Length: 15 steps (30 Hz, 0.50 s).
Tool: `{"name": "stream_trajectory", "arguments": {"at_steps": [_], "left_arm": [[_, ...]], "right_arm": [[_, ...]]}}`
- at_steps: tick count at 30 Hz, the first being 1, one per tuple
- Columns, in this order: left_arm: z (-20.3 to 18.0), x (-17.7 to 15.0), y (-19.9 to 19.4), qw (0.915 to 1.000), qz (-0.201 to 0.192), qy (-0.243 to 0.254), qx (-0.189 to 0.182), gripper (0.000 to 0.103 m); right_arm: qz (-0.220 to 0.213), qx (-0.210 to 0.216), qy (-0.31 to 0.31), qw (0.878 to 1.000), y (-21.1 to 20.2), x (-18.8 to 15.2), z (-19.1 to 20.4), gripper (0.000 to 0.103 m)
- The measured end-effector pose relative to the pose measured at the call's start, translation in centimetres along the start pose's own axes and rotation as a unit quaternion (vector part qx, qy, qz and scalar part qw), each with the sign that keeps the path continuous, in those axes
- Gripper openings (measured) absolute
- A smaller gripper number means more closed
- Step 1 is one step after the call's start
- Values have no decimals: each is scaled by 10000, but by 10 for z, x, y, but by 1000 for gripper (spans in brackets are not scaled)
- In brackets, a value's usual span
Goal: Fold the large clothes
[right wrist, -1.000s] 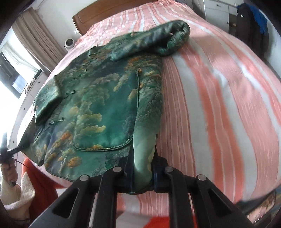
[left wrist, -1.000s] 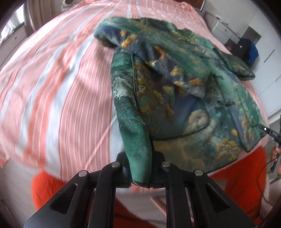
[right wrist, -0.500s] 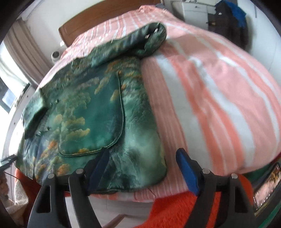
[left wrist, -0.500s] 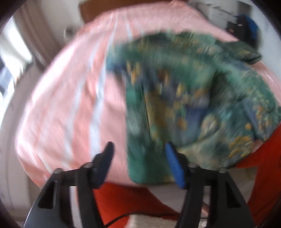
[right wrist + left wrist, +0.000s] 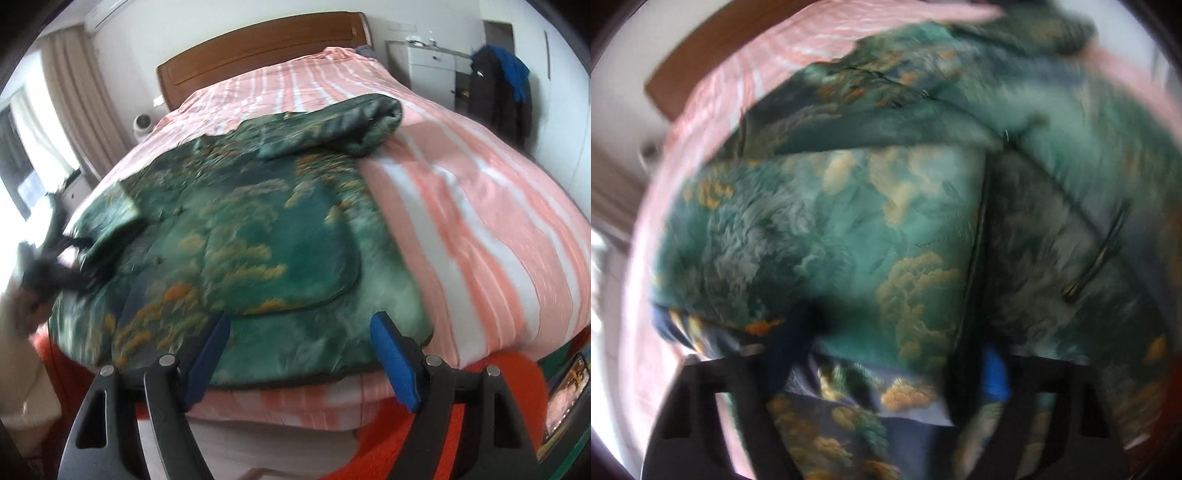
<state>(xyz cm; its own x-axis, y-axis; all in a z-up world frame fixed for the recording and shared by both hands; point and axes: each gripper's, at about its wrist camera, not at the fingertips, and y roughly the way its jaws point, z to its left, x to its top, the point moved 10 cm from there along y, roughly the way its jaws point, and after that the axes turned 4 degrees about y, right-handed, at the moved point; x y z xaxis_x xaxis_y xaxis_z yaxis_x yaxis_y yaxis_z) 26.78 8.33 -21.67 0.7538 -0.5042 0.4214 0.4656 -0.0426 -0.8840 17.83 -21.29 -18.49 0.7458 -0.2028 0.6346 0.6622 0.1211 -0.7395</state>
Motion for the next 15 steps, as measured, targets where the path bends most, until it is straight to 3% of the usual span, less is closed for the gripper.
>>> {"name": "stream_trajectory", "arguments": {"at_steps": [1,2,5,7,10,13,15], "left_arm": [[10,1,-14,9993,-130,-293,-186,16],[21,1,-25,9986,-233,-441,-149,10],[81,-4,-80,9909,-822,-1064,65,10],[136,-19,-110,9787,-1044,-1751,251,10],[235,-70,-137,9488,-1075,-2825,921,11],[324,-151,-136,9037,-665,-3863,1725,19],[369,-214,-127,8645,-194,-4430,2365,43]], "right_arm": [[-43,-64,-142,9999,-3,-4,3,78],[-109,-134,-266,9995,-6,-6,5,78],[-328,-241,-572,9975,-14,-11,13,78],[-481,-203,-717,9961,-18,-8,22,78],[-747,-89,-917,9929,-24,-1,39,78],[-802,43,-1092,9908,-23,1,54,78],[-732,120,-1161,9905,-19,0,60,78]]}}
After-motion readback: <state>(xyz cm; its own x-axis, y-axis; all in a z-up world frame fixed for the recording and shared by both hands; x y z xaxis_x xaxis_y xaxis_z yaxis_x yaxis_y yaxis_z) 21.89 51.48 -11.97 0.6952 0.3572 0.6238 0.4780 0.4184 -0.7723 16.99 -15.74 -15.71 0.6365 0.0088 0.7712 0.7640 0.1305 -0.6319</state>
